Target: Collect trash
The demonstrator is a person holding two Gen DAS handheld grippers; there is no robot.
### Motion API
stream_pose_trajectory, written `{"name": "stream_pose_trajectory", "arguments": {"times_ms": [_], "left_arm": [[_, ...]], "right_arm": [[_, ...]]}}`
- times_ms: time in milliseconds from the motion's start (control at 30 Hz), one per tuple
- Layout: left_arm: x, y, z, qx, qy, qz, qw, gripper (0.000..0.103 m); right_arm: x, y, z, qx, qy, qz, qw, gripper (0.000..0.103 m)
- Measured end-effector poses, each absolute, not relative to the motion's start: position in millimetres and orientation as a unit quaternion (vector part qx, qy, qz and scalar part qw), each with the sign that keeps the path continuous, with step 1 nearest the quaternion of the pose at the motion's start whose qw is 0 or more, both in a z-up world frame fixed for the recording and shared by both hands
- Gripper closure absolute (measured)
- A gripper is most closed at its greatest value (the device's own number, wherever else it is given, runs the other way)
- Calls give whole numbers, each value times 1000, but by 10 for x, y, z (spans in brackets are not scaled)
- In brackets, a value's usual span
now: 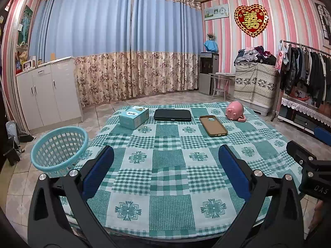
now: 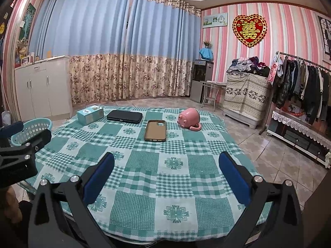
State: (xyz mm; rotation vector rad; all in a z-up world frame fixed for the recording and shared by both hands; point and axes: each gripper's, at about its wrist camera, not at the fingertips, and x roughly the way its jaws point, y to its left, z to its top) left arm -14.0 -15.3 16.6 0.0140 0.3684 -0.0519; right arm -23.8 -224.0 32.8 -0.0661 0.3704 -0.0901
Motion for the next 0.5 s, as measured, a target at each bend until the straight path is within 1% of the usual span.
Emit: {"name": "stream_pose_trajectory", "arguments": {"times_ms": [500], "left_arm": [[-132,-84,160,4,180,-24,983,5]], "right_arm": [[-234,-2231,329,-33,185,-45,981,4]]}}
